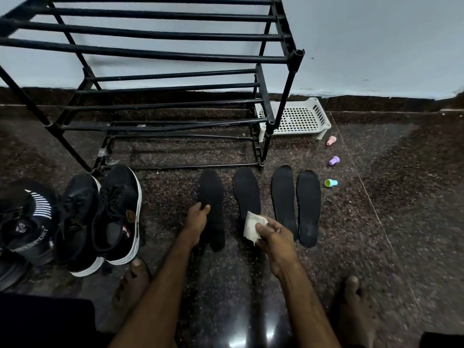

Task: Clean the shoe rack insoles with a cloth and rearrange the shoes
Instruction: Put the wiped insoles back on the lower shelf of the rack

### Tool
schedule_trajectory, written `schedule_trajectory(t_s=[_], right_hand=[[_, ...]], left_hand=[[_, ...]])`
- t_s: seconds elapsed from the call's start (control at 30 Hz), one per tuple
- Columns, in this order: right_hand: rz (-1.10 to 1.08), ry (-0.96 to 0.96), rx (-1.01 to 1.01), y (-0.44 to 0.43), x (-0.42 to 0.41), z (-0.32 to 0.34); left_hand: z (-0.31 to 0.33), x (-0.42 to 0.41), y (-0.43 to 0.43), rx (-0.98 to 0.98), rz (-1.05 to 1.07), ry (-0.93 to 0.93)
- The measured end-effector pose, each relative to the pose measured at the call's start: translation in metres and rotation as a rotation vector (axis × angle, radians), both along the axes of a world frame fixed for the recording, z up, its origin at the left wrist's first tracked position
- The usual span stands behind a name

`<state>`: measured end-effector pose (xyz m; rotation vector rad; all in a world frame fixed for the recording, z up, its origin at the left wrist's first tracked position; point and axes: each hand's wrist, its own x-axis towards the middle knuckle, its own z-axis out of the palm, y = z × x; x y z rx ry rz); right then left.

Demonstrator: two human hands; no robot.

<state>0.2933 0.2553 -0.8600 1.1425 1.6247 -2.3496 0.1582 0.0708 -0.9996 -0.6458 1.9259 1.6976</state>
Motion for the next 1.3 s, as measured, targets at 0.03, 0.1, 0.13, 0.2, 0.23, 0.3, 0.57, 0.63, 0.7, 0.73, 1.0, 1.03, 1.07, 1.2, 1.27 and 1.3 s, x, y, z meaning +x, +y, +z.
schedule_trajectory(t_s=[0.03, 0.1, 0.13, 0.2, 0.23, 0.3, 0.57, 0.63, 0.7, 0.73, 1.0, 1.03, 1.07, 1.2, 1.27, 1.3], right_hand=[[-0.004, 0.003, -0.011, 0.000, 0.000, 0.000], [-0.021, 0.000, -0.025, -0.001, -0.001, 0.001], [-0.033, -0.005, -0.030, -0.001, -0.001, 0.000], [-0.055, -0.013, -0.032, -0.001, -0.003, -0.001], [-0.065, -0.017, -0.028, -0.001, -0.004, -0.001], [-0.093, -0.018, -0.027, 0.003, -0.007, 0.000], [-0.188, 0.057, 0.155, 0.024, -0.016, 0.018], [-0.159, 0.055, 0.313, 0.028, -0.017, 0.020], [-0.128, 0.059, 0.430, 0.030, -0.018, 0.023], [-0.115, 0.059, 0.478, 0.030, -0.018, 0.027], [-0.099, 0.073, 0.677, 0.035, -0.017, 0.048], [-0.125, 0.092, 0.670, 0.038, -0.017, 0.050], [-0.156, 0.106, 0.657, 0.042, -0.017, 0.052], [-0.251, 0.204, 0.385, 0.062, -0.026, 0.053], [-0.271, 0.240, 0.236, 0.069, -0.034, 0.058], [-0.257, 0.251, 0.189, 0.073, -0.039, 0.061]], left_hand=[[0.005, 0.002, 0.002, -0.036, -0.028, 0.014], [0.020, 0.006, 0.004, -0.141, -0.103, 0.093], [0.038, 0.009, 0.007, -0.275, -0.160, 0.153], [0.064, 0.013, 0.009, -0.570, -0.231, 0.262], [0.079, 0.017, 0.011, -0.600, -0.214, 0.327], [0.108, 0.020, 0.021, -0.384, -0.215, 0.421], [0.172, 0.051, 0.070, 0.334, -0.460, 0.276], [0.173, 0.055, 0.077, 0.348, -0.466, 0.278], [0.175, 0.060, 0.085, 0.344, -0.477, 0.302], [0.174, 0.062, 0.088, 0.336, -0.471, 0.317], [0.174, 0.066, 0.103, 0.144, -0.305, 0.404], [0.175, 0.065, 0.103, 0.148, -0.269, 0.401], [0.176, 0.063, 0.102, 0.156, -0.228, 0.397], [0.185, 0.053, 0.107, 0.165, -0.128, 0.436], [0.192, 0.046, 0.115, 0.155, -0.152, 0.476], [0.196, 0.042, 0.120, 0.156, -0.169, 0.494]])
